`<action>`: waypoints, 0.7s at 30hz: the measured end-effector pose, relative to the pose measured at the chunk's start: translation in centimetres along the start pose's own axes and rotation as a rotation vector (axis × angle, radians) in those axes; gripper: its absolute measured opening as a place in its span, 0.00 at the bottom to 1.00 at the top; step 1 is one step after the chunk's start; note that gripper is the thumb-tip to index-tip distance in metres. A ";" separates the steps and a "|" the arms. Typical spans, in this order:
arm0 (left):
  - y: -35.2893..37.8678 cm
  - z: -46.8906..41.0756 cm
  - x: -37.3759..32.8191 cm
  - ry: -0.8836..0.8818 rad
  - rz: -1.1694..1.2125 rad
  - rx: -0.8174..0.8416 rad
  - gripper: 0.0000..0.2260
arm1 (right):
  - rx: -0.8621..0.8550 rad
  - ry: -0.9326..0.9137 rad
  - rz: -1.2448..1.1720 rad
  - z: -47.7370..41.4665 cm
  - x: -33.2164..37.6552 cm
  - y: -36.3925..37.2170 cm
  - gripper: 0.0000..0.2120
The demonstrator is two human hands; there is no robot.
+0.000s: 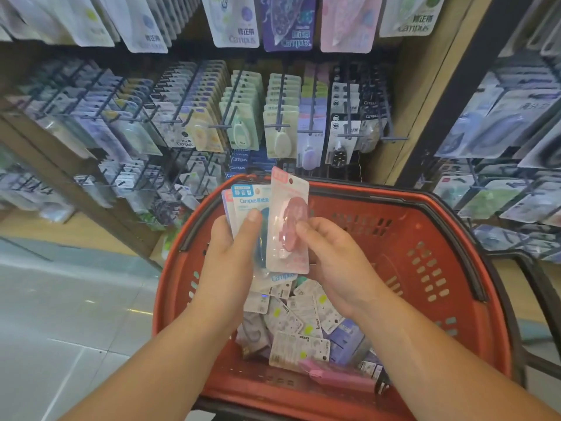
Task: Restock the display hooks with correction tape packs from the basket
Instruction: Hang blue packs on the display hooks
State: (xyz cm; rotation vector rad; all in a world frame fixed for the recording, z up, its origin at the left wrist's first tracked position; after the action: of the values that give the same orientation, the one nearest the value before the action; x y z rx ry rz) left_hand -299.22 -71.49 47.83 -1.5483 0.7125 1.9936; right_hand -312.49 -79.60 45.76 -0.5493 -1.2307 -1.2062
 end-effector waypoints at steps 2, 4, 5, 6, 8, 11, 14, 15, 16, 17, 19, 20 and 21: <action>-0.2 -0.2 -0.1 -0.001 -0.037 0.035 0.24 | 0.014 -0.027 0.030 0.0 0.2 0.5 0.08; -0.6 -0.5 0.0 0.001 -0.092 0.067 0.23 | 0.063 -0.063 0.104 0.0 0.4 1.2 0.06; -1.0 -0.7 0.0 0.002 -0.107 0.055 0.24 | 0.093 -0.075 0.144 0.0 0.3 1.6 0.07; -1.6 -1.0 0.0 0.011 -0.118 0.027 0.27 | 0.135 -0.072 0.161 -0.1 0.1 2.0 0.09; -3.0 -1.6 -0.2 0.044 -0.132 -0.048 0.32 | 0.203 0.006 0.100 -0.8 -0.8 2.6 0.12; -5.4 -2.4 -1.1 0.101 -0.161 -0.149 0.30 | 0.106 0.171 0.041 -3.7 -3.6 1.3 0.13; -8.3 -2.9 -2.2 0.147 -0.244 -0.222 0.29 | 0.013 0.224 0.455 -7.1 -7.6 -1.4 0.08; -9.3 -3.0 -2.5 0.159 -0.263 -0.246 0.29 | 0.027 0.264 0.583 -7.9 -9.2 -2.2 0.07; -10.1 -3.1 -2.6 0.161 -0.277 -0.265 0.30 | 0.050 0.299 0.687 -8.7 -10.8 -2.7 0.09; -10.8 -3.2 -2.7 0.152 -0.285 -0.278 0.31 | 0.073 0.311 0.783 -9.4 -12.2 -3.1 0.12; -11.7 -3.3 -2.6 0.121 -0.293 -0.281 0.32 | 0.129 0.277 0.968 -10.7 -14.2 -3.1 0.19; -11.9 -3.3 -2.4 0.103 -0.302 -0.278 0.32 | 0.163 0.249 1.065 -11.4 -15.1 -3.0 0.22; -12.0 -3.3 -2.2 0.083 -0.308 -0.274 0.33 | 0.205 0.203 1.162 -12.1 -16.0 -2.6 0.27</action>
State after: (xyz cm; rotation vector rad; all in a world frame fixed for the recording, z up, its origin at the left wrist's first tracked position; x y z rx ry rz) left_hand -288.27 -65.09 48.20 -1.7832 0.2152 1.8587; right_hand -307.95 -84.60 26.68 -0.7940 -0.6324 -0.1379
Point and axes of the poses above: each hand's wrist, its own z-axis away from the middle knuckle, its own y-axis out of the palm, x = y × z, the point moved 6 cm from there along -z, towards the middle knuckle, and after that the axes turned 10 degrees about -x, right-handed, at the moved point
